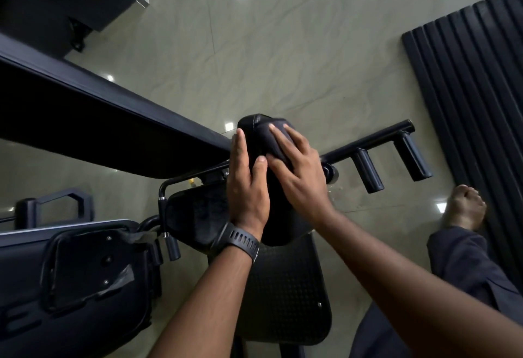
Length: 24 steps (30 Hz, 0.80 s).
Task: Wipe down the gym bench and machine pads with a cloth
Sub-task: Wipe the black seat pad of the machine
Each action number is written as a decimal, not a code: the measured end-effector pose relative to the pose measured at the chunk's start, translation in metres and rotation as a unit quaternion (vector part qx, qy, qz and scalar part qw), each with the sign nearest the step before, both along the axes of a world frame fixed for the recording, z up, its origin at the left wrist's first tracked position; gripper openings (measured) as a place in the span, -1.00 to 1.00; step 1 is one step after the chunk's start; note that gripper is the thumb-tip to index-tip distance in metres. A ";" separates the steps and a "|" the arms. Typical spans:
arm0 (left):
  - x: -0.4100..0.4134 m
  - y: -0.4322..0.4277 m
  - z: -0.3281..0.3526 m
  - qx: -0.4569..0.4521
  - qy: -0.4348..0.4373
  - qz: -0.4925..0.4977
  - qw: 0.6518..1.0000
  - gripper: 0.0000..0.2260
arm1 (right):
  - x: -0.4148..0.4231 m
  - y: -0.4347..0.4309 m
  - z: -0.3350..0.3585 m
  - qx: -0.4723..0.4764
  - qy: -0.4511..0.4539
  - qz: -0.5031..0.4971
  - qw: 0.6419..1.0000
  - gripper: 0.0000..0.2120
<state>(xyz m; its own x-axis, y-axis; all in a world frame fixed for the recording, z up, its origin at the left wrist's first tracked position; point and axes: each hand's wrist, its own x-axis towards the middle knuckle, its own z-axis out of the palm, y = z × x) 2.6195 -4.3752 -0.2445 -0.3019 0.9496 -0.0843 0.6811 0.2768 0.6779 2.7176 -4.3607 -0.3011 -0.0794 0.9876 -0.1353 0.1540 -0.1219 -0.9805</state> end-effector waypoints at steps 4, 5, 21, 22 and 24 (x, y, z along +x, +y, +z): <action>0.000 0.005 -0.001 0.004 0.019 0.001 1.000 -0.43 | -0.003 0.048 -0.027 -0.056 -0.021 0.019 0.998 -0.48; 0.000 0.005 -0.001 0.004 0.026 0.004 1.000 -0.43 | -0.002 0.048 -0.035 -0.093 -0.027 0.017 0.995 -0.51; -0.007 0.008 0.001 0.012 0.061 -0.041 0.997 -0.40 | 0.005 0.042 -0.057 -0.150 -0.011 -0.014 0.988 -0.49; -0.008 0.008 0.001 0.013 0.062 -0.044 0.997 -0.40 | 0.004 0.031 -0.047 -0.122 -0.004 -0.033 0.992 -0.48; -0.008 0.008 0.001 0.008 0.064 -0.050 0.997 -0.39 | -0.003 0.021 -0.023 -0.037 0.017 -0.049 0.998 -0.48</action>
